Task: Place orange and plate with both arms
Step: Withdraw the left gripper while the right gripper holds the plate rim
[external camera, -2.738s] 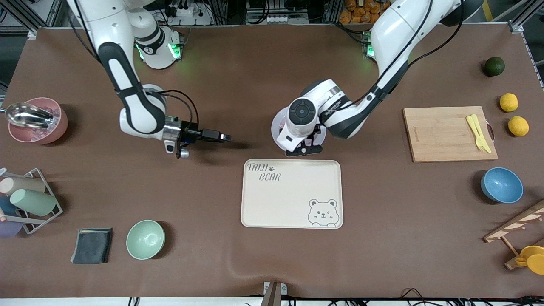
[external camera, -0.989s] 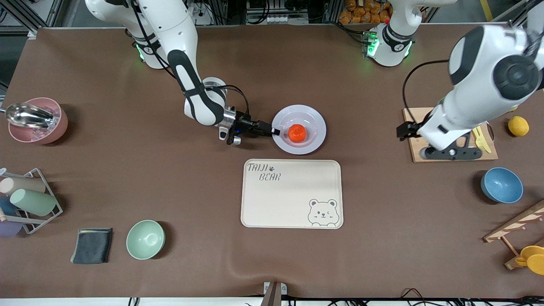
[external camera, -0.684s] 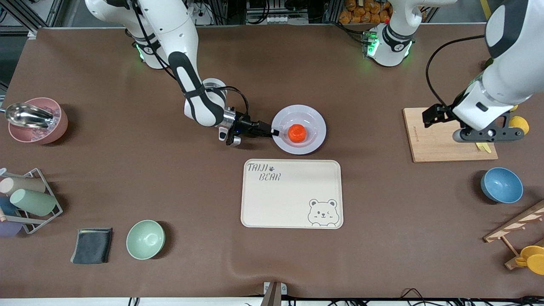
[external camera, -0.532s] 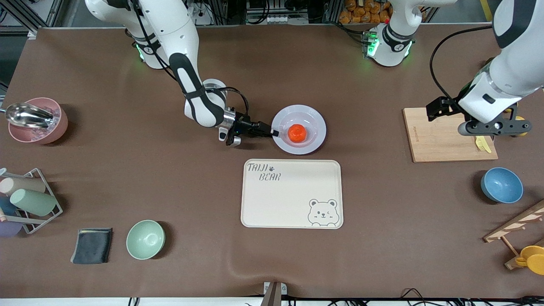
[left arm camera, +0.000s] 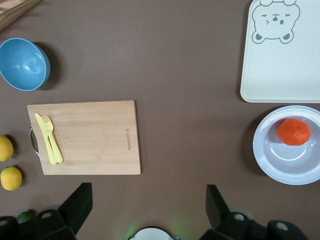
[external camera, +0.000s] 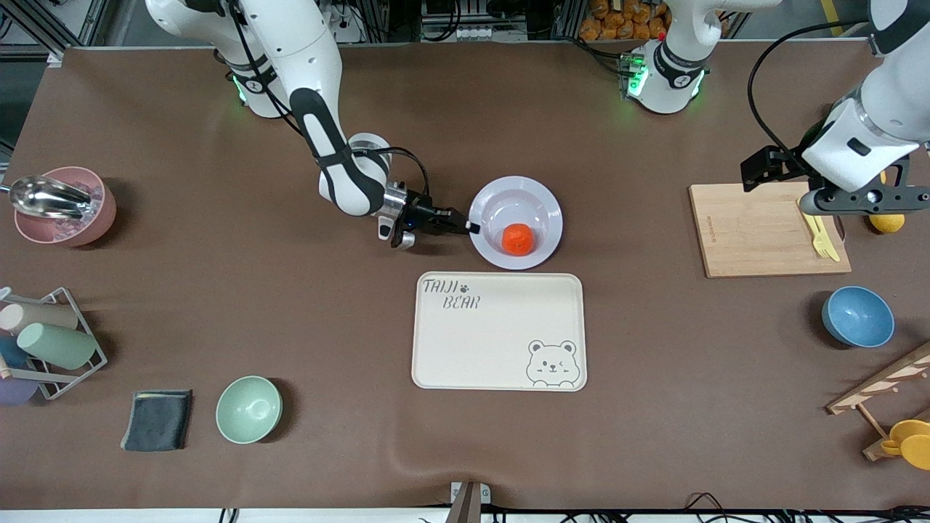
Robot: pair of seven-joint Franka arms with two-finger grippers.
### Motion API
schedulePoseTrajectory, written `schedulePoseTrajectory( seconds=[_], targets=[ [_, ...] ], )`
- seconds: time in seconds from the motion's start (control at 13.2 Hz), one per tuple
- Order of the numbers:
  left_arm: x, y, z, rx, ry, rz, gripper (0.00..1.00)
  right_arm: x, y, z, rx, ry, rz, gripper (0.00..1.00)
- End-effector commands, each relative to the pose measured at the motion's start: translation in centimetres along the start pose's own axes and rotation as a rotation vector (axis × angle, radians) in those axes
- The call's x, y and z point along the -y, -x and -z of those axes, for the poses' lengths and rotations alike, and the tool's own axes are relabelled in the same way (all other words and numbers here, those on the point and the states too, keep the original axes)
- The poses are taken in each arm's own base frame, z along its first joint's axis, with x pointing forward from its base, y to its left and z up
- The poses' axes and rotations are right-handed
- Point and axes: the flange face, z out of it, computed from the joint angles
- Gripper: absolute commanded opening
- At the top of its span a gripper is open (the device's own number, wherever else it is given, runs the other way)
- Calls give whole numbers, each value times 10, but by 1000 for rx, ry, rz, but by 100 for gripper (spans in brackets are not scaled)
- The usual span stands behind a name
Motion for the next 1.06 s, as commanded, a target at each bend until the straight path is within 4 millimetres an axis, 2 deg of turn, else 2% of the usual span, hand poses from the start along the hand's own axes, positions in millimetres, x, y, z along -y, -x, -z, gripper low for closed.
schedulePoseTrajectory(
  seconds=[0.0,0.15,0.23,0.53,0.61,0.68,0.84,0.99],
  targets=[
    [-2,1,7,11,17,-27,100,2,3,-6,-52,-20,-27,0],
    [6,1,14,-2,22,-14,100,10,6,-8,-70,-51,-52,0],
    [6,1,16,-7,19,-14,100,13,14,-13,-75,-72,-70,0],
    [8,2,17,-12,15,-18,100,44,29,-14,-81,-126,-86,0],
    [15,2,18,-14,23,-3,100,50,29,-14,-82,-134,-85,0],
    [27,1,18,-14,28,16,100,55,27,-12,-90,-143,-86,0],
    [26,1,19,-18,27,12,100,63,16,-8,-127,-170,-109,0],
    [29,1,19,-19,31,14,100,73,-12,0,-173,-198,-114,0]
  ],
)
